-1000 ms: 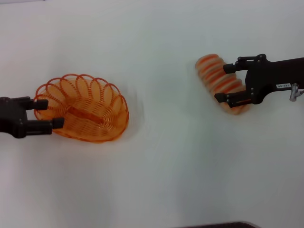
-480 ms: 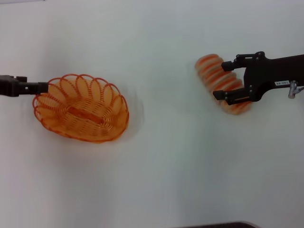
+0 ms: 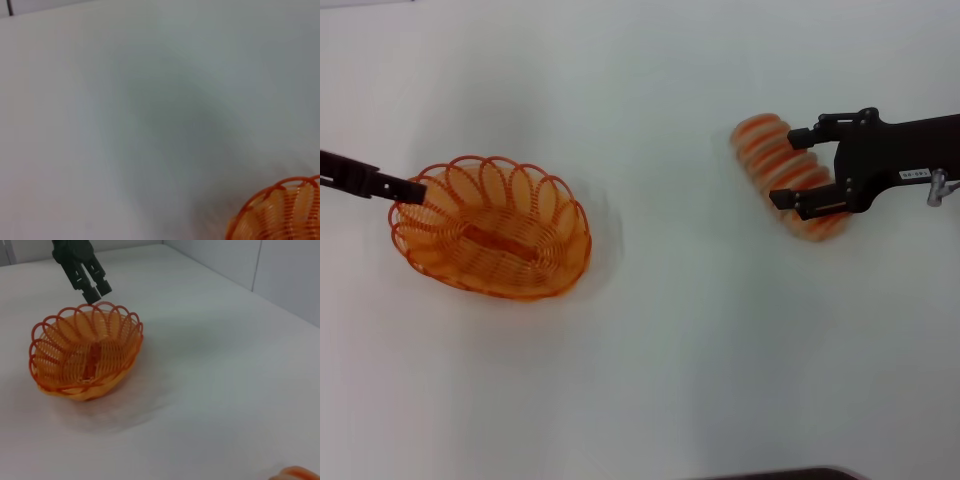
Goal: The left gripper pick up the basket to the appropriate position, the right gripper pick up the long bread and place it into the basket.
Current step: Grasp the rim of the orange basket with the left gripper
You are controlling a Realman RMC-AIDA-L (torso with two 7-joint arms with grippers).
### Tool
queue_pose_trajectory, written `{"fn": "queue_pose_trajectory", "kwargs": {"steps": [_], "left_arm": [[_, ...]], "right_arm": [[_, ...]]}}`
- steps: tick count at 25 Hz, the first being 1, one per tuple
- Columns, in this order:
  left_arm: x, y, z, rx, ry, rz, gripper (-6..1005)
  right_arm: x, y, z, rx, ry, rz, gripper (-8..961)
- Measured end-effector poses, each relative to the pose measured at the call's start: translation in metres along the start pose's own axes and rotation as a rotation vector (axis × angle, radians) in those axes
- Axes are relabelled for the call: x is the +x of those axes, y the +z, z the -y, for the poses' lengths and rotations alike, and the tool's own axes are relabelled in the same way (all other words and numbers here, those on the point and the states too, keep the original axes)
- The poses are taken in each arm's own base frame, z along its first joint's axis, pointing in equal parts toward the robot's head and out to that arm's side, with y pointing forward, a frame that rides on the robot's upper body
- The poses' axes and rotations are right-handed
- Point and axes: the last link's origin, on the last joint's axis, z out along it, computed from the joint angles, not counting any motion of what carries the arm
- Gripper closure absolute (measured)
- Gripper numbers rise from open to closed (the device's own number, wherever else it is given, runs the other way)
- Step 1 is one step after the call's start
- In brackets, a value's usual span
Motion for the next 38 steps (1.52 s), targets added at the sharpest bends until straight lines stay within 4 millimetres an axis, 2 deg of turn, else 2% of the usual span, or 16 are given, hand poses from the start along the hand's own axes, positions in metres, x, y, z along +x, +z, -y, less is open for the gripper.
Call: {"fn": "queue_pose_trajectory", "kwargs": {"steps": [8, 16, 26, 29, 38], "left_arm": [[-0.001, 0.017, -0.01, 0.015, 0.005, 0.069, 222], [-0.006, 0.031, -0.012, 0.028, -0.004, 0.096, 223], [-0.004, 0.036, -0.015, 0.044, 0.009, 0.11, 251], [-0.004, 0.036, -0.015, 0.048, 0.01, 0.109, 441], [0.0, 0.036, -0.016, 0.049, 0.0, 0.105, 634]], "right_arm": [[0.0, 0.001, 0.0, -0.001, 0.005, -0.003, 80], [-0.002, 0.001, 0.001, -0.002, 0.0, -0.003, 81], [-0.003, 0.001, 0.003, 0.008, -0.001, 0.0, 82], [-0.003, 0.001, 0.004, 0.014, 0.0, -0.001, 83], [-0.003, 0.001, 0.004, 0.017, -0.002, -0.002, 84]]}}
